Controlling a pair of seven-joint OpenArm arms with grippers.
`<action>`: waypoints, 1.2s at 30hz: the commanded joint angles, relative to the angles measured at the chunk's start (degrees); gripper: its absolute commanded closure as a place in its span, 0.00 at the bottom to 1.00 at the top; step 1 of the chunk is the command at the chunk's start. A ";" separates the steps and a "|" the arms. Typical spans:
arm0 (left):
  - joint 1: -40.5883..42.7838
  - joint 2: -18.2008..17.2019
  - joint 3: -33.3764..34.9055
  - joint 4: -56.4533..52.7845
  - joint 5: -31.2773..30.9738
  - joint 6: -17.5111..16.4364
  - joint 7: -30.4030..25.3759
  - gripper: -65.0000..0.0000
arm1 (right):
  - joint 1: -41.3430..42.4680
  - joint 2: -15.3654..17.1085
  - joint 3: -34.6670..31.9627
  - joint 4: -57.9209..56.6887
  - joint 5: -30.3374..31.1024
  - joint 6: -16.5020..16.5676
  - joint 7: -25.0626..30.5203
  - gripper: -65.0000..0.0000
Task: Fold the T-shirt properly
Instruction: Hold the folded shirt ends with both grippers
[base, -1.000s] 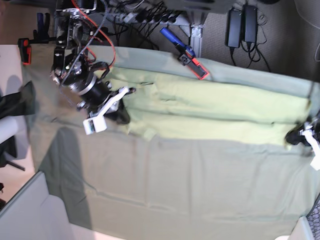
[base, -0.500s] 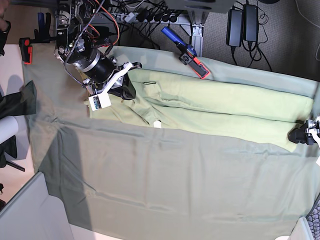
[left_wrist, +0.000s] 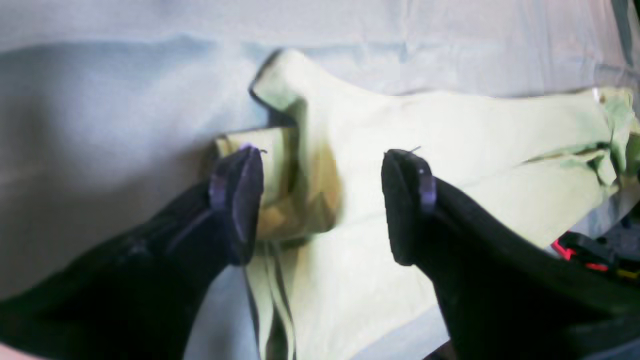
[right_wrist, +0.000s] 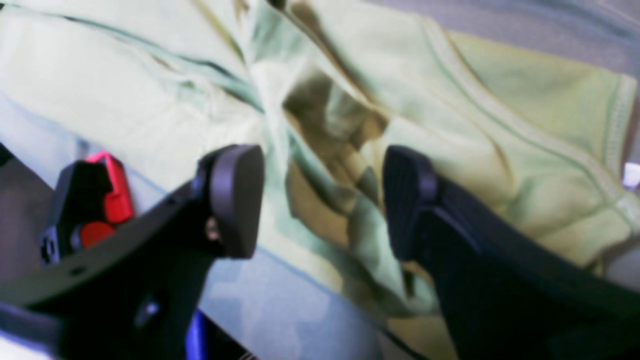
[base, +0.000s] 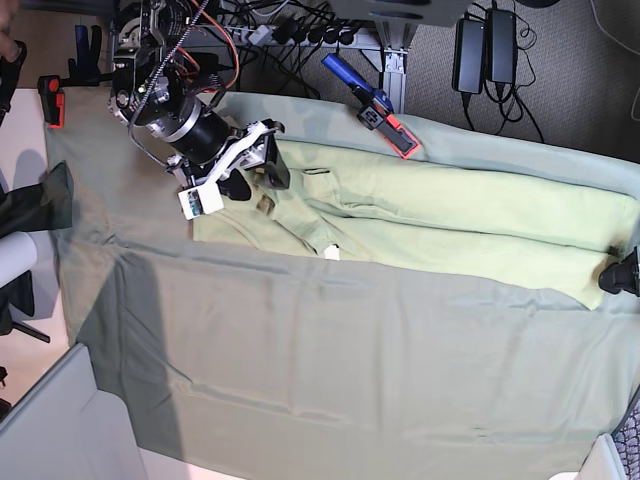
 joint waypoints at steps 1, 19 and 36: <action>-1.11 -1.44 -0.48 0.79 -1.09 -0.91 -0.81 0.37 | 0.33 0.63 0.46 1.14 1.25 1.31 1.46 0.42; 8.74 1.51 -19.34 0.79 -1.73 -0.91 -1.31 0.37 | 0.31 0.63 0.46 1.14 1.29 1.31 1.49 0.42; 12.55 11.82 -28.76 0.72 -0.33 -0.91 -3.80 0.37 | 0.31 0.63 0.46 1.14 1.29 1.33 1.05 0.42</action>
